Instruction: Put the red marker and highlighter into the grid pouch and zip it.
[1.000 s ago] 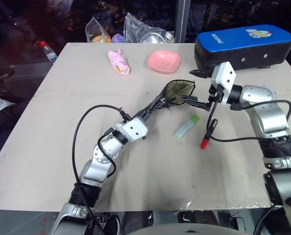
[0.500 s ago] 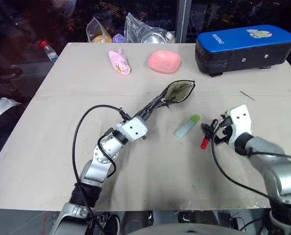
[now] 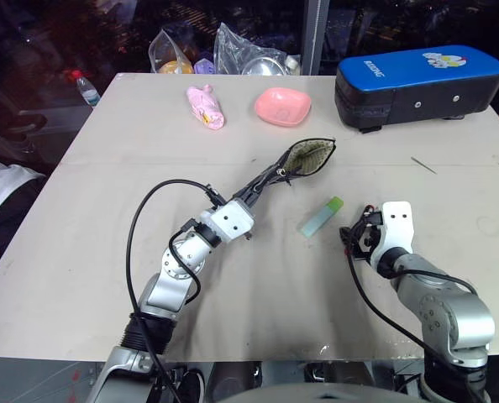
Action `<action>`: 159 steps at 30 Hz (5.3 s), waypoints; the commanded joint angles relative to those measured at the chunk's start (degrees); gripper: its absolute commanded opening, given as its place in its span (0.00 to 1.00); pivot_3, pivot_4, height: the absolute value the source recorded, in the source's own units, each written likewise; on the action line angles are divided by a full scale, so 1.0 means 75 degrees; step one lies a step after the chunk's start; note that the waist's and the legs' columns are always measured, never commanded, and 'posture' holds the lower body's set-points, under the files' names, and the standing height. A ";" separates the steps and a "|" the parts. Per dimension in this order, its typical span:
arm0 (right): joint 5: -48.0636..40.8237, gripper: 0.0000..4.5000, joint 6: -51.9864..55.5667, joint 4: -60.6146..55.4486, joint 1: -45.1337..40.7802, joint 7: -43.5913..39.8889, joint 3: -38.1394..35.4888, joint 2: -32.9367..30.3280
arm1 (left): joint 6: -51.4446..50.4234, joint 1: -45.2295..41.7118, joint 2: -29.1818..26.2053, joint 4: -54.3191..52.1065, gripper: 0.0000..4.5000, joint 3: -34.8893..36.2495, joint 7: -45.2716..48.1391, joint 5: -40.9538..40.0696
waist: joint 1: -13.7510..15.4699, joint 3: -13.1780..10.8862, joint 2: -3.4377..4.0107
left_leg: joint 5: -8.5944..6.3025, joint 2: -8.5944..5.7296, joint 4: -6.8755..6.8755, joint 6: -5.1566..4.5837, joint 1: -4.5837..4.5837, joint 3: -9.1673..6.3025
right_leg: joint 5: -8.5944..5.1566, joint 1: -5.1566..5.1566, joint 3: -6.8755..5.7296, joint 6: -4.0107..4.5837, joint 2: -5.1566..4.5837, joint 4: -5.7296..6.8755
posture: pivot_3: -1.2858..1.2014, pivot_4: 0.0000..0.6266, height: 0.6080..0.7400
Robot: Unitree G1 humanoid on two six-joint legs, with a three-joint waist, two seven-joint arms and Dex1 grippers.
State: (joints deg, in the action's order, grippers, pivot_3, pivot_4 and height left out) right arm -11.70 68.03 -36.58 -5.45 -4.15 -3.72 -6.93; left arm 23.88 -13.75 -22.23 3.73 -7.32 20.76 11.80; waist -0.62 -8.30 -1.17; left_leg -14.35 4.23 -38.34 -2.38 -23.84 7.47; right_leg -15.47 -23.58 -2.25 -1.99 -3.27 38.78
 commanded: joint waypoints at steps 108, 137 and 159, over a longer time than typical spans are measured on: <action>0.1861 0.17 -1.0620 0.9829 -0.6883 -1.1758 0.3145 -0.4231 | -0.0014 -0.0061 0.0069 -0.0190 0.00 -0.0262 -0.0455 0.0450 | 0.0054 -0.0038 0.0060 | 0.0002 0.0011 -0.0015 0.0000 0.0006 0.0090 | 0.0002 -0.0010 0.0024 0.0003 -0.0015 0.0008 | 0.52 0.24 1.00; 0.4825 0.17 -1.3625 0.9937 -0.8527 -0.6957 0.4182 -0.3019 | 0.0156 -0.0402 0.0265 0.0164 0.00 -0.0475 -0.0290 0.0378 | -0.0023 -0.0042 0.0069 | 0.0003 0.0009 -0.0009 0.0002 0.0008 0.0103 | 0.0001 -0.0016 0.0021 0.0002 -0.0003 0.0008 | 0.52 0.24 1.00; 0.0328 0.99 -0.7221 0.6826 -0.6255 -0.8548 0.1536 -0.4310 | 0.0155 -0.0298 0.0335 0.0193 0.00 -0.0516 -0.0269 0.0315 | 0.0096 -0.0043 0.0070 | 0.0002 0.0026 -0.0009 0.0001 0.0000 0.0053 | 0.0002 -0.0008 0.0008 0.0002 -0.0021 0.0006 | 0.52 0.24 1.00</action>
State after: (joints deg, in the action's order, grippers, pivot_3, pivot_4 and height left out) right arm -5.65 4.25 22.48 -52.87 -67.23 10.47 -37.15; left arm 23.86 -15.50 -19.90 6.27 -11.24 18.52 15.45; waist 0.10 -8.63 -0.64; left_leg -14.34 4.39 -38.43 -2.38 -23.83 7.85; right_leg -15.45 -23.66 -2.17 -1.98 -3.46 38.85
